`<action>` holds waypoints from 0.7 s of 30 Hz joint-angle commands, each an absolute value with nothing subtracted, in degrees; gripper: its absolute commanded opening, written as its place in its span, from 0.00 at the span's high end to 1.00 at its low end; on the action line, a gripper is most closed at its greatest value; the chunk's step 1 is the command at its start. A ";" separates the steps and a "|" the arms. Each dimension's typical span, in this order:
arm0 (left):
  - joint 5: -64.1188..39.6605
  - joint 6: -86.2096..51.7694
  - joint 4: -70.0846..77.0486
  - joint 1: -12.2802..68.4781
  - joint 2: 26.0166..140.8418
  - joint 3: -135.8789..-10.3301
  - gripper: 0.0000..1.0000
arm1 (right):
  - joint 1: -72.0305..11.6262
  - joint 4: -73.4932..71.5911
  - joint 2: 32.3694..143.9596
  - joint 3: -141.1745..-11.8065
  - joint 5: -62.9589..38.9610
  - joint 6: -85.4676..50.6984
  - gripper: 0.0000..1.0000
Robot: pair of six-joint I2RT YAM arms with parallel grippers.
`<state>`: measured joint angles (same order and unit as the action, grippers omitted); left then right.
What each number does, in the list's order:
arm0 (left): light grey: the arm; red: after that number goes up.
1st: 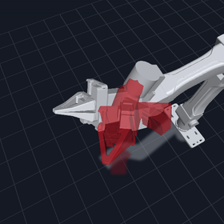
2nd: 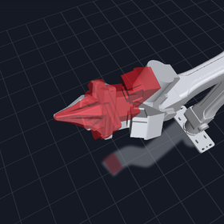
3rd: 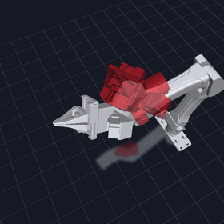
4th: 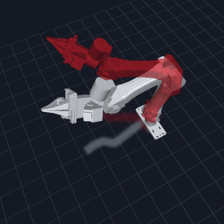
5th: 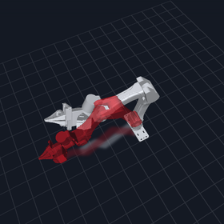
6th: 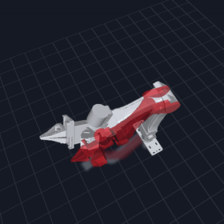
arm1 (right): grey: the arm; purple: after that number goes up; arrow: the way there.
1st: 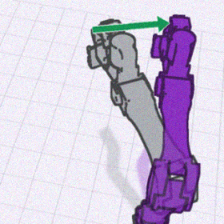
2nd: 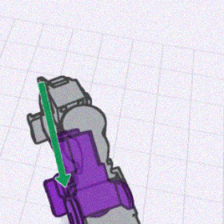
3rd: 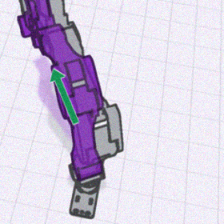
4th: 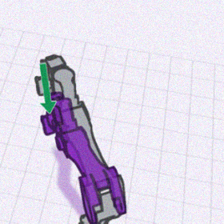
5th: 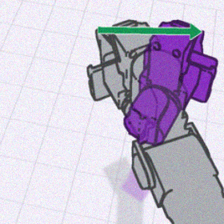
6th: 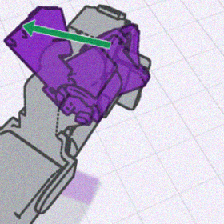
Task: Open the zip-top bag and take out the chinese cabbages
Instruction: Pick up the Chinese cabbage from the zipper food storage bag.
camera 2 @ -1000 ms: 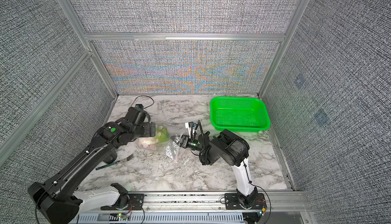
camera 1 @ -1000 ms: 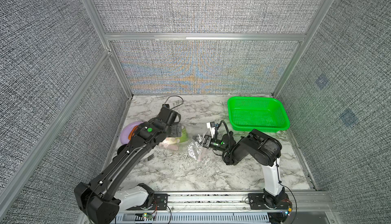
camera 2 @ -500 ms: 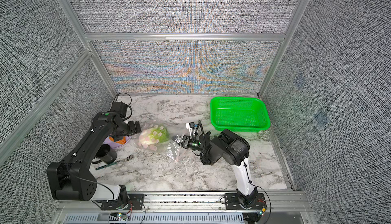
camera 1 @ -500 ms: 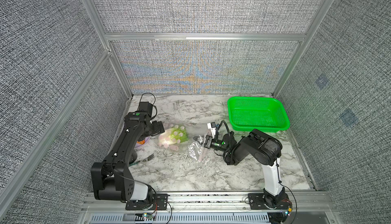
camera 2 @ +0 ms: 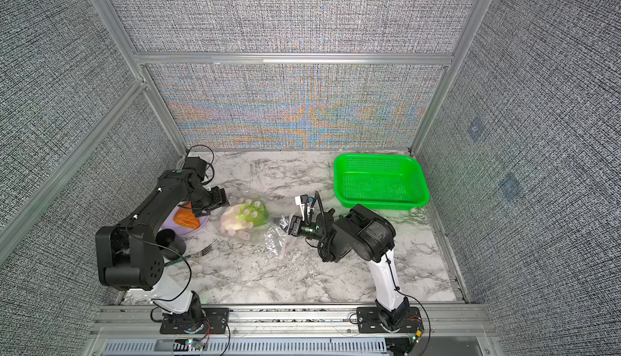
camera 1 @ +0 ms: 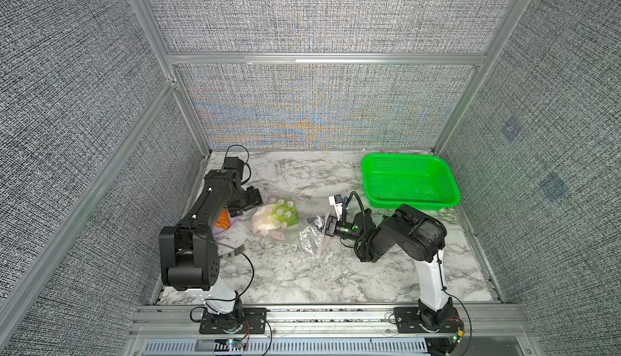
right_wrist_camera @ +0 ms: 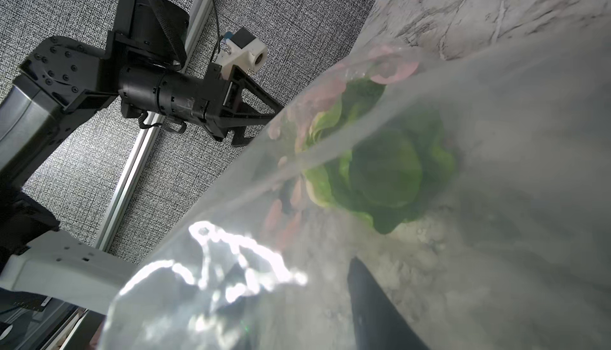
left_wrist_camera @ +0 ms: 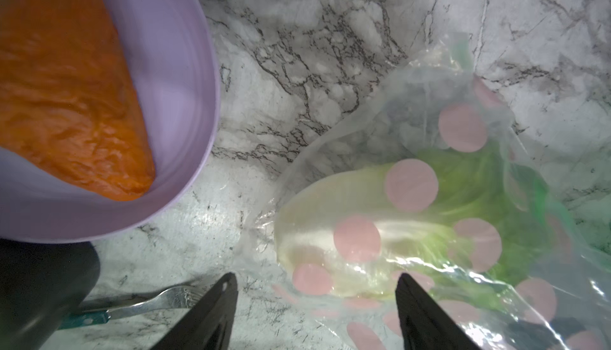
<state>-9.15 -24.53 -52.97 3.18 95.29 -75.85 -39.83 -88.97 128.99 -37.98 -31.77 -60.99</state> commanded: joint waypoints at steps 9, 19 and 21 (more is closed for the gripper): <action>-11.06 -24.04 -46.66 2.89 99.97 -77.30 0.16 | -39.86 -92.53 129.43 -38.11 -32.31 -61.54 0.48; -16.32 -24.11 -43.02 2.89 103.84 -76.90 0.22 | -39.90 -93.47 129.77 -37.88 -32.52 -62.14 0.49; -17.15 -24.00 -42.43 2.88 104.06 -76.86 0.28 | -39.83 -93.52 129.90 -38.02 -32.52 -62.25 0.49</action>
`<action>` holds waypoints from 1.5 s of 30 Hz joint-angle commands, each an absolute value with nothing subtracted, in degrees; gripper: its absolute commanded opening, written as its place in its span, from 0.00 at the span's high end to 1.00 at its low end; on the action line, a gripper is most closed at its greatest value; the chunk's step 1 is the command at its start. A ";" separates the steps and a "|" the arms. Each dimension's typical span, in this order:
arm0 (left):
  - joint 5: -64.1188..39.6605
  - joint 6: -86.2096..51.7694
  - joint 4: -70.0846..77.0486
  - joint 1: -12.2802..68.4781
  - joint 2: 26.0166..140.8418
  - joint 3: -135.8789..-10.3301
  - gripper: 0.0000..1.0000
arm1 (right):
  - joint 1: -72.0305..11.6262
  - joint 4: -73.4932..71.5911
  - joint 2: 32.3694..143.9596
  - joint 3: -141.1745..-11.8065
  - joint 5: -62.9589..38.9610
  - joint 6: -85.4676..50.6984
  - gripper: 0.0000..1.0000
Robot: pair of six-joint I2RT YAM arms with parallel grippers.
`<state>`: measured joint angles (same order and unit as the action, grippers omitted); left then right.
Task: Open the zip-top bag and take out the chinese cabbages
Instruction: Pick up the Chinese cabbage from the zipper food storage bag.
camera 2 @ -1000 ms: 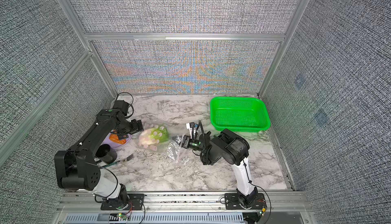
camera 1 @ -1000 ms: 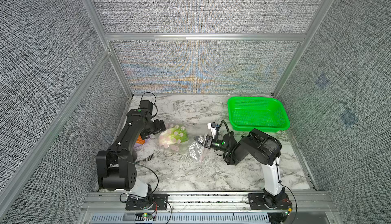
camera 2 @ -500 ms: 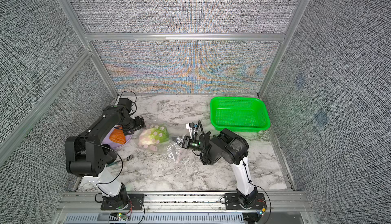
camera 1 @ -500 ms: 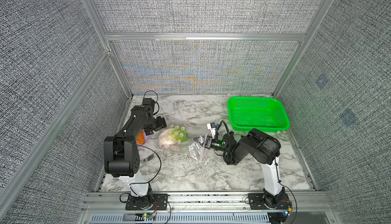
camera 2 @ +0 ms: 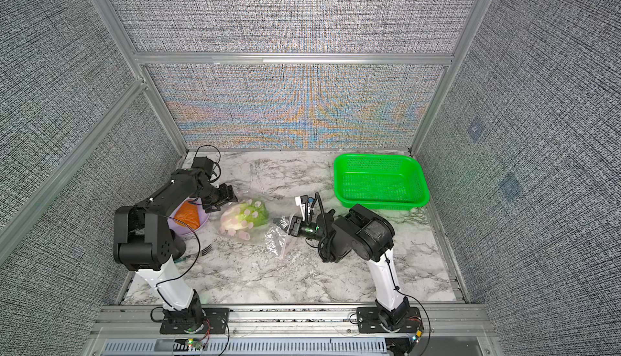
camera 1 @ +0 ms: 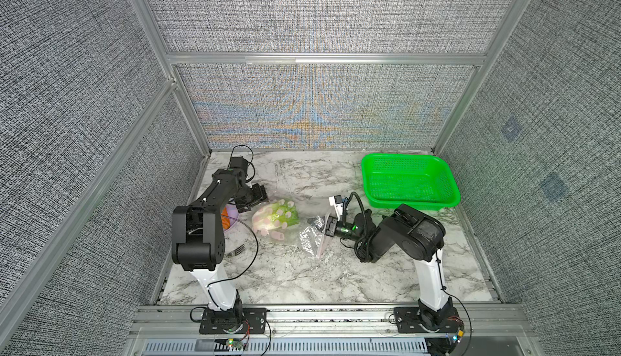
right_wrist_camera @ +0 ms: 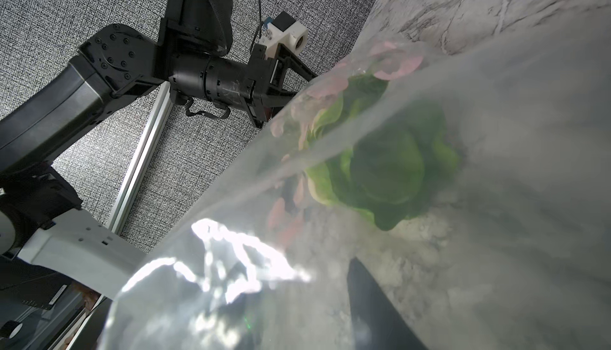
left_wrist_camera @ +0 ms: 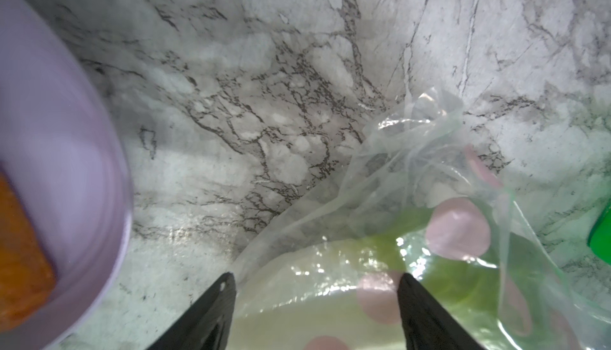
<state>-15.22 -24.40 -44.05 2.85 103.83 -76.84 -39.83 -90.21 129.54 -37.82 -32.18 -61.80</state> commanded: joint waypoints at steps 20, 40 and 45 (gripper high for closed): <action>-19.66 -20.56 -43.07 2.89 104.04 -77.70 1.00 | -39.86 -93.52 130.62 -38.11 -32.64 -63.01 0.49; -9.61 -30.63 -49.12 1.14 85.44 -60.64 0.00 | -39.88 -94.22 130.35 -37.91 -33.53 -63.27 0.48; -15.11 -35.66 -44.42 -1.76 83.66 -54.66 0.00 | -39.90 -94.57 129.84 -37.47 -33.68 -63.28 0.48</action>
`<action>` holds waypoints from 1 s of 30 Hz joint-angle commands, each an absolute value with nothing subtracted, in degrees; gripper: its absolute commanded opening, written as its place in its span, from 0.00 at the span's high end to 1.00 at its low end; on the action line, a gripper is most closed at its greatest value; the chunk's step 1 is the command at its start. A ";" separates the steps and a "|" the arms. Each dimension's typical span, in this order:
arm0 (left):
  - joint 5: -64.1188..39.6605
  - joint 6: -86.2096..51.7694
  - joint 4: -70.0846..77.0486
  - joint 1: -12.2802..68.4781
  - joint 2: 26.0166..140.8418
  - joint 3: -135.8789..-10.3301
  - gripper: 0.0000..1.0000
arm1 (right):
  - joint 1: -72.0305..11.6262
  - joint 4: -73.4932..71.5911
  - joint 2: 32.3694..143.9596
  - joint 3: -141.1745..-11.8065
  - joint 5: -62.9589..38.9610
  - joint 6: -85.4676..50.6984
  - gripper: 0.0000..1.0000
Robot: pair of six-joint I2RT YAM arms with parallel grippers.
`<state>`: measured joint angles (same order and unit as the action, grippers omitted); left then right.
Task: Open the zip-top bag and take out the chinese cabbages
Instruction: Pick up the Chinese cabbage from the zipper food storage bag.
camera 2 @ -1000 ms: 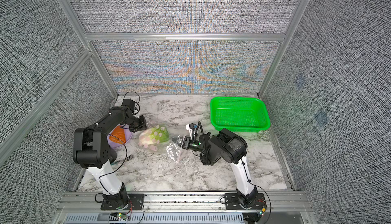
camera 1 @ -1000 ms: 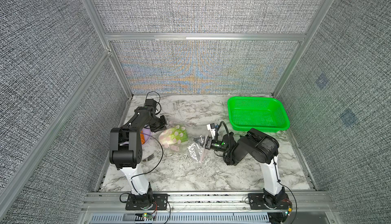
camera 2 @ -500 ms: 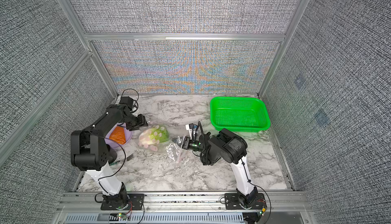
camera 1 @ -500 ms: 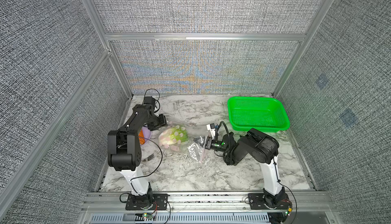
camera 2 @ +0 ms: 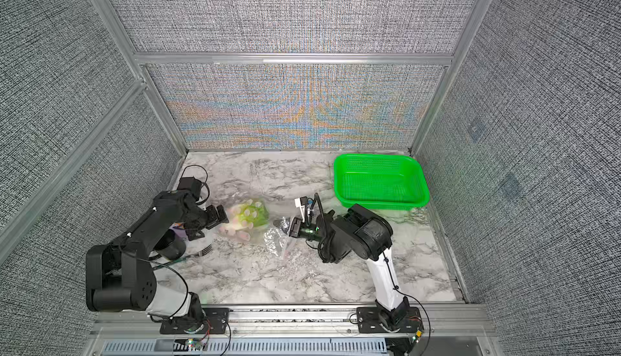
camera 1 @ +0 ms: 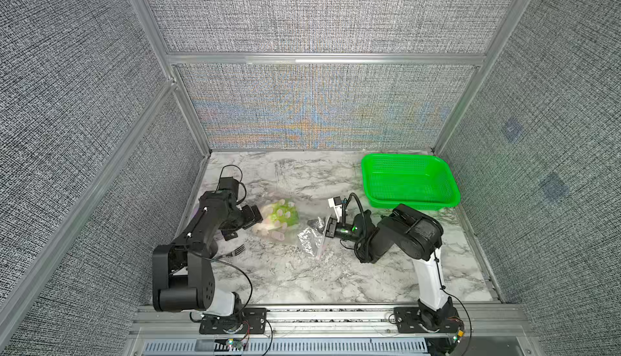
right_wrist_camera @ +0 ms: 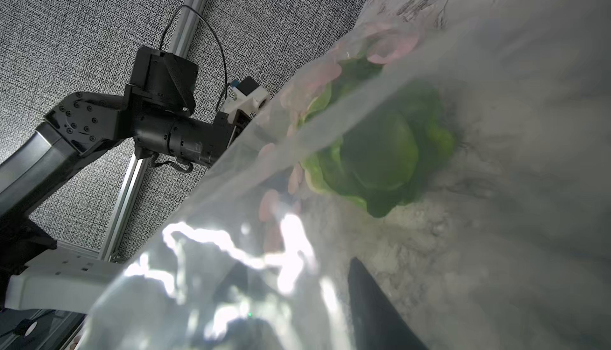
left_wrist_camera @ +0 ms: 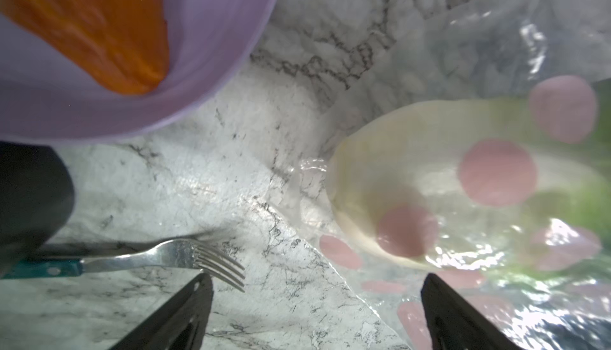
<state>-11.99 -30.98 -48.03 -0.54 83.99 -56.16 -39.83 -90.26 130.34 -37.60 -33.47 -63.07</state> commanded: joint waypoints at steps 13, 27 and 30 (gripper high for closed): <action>-24.31 -47.83 -27.02 -9.23 76.78 -41.62 0.13 | -39.89 -95.19 129.39 -36.83 -33.67 -63.35 0.48; -23.30 -55.20 -17.49 -10.28 76.75 -36.45 0.37 | -39.88 -95.45 129.48 -36.83 -33.84 -63.45 0.48; -23.12 -56.55 -15.89 -10.63 76.85 -35.67 0.43 | -39.86 -95.58 129.47 -36.80 -33.93 -63.45 0.48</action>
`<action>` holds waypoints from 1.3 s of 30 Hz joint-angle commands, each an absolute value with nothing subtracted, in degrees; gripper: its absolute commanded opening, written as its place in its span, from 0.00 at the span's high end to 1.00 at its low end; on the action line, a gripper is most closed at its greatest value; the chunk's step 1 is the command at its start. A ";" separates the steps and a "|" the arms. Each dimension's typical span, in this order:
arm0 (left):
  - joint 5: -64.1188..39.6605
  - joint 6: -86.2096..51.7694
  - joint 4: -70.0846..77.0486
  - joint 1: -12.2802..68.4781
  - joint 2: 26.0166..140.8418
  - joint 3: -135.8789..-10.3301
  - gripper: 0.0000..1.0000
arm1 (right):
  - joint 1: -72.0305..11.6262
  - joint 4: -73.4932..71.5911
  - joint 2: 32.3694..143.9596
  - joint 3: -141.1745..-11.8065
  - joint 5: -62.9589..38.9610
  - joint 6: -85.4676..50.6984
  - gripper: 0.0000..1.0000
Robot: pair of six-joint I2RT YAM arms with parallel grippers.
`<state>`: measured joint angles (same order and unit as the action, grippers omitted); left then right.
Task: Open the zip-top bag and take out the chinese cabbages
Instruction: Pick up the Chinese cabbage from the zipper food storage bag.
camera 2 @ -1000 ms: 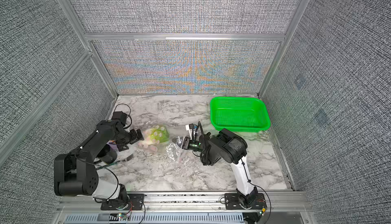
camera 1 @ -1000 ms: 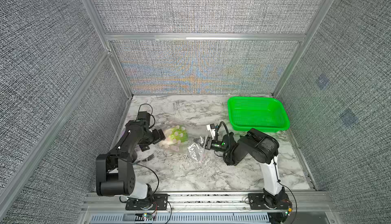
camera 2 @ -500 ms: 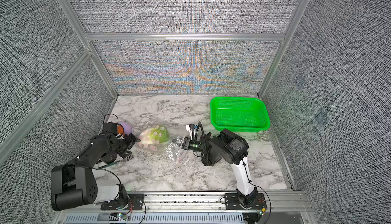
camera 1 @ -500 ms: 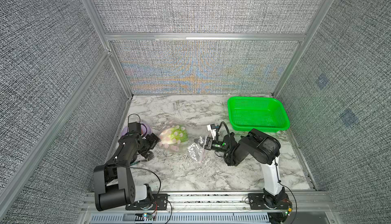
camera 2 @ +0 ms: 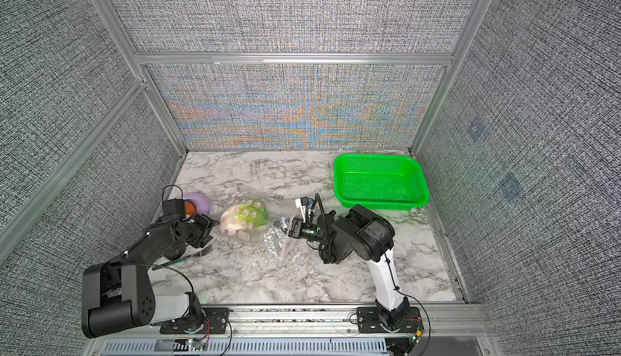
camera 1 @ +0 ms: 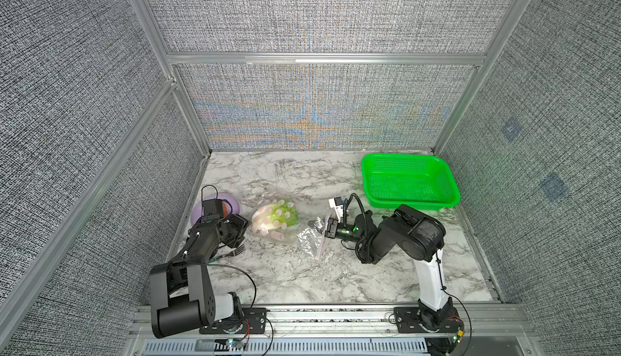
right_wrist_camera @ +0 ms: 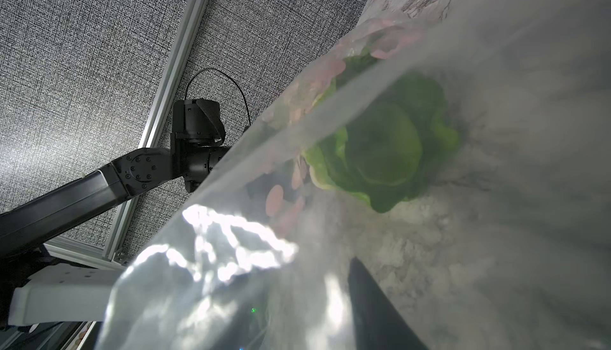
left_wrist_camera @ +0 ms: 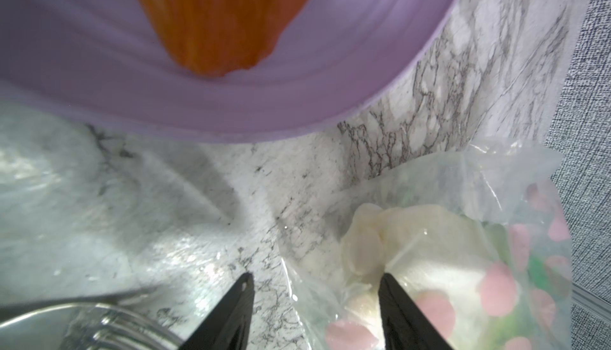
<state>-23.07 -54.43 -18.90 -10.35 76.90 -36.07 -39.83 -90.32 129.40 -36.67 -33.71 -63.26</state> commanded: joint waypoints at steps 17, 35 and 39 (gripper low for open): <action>-26.08 -62.08 -4.86 -11.16 79.91 -32.44 0.41 | -39.84 -96.46 129.86 -36.82 -34.26 -63.97 0.48; -27.68 -60.63 -3.76 -11.15 79.68 -34.22 1.00 | -39.90 -97.48 130.97 -37.42 -35.03 -65.44 0.48; -30.10 -56.24 -7.57 -11.16 77.35 -37.60 1.00 | -40.03 -97.79 131.66 -38.38 -36.12 -65.74 0.45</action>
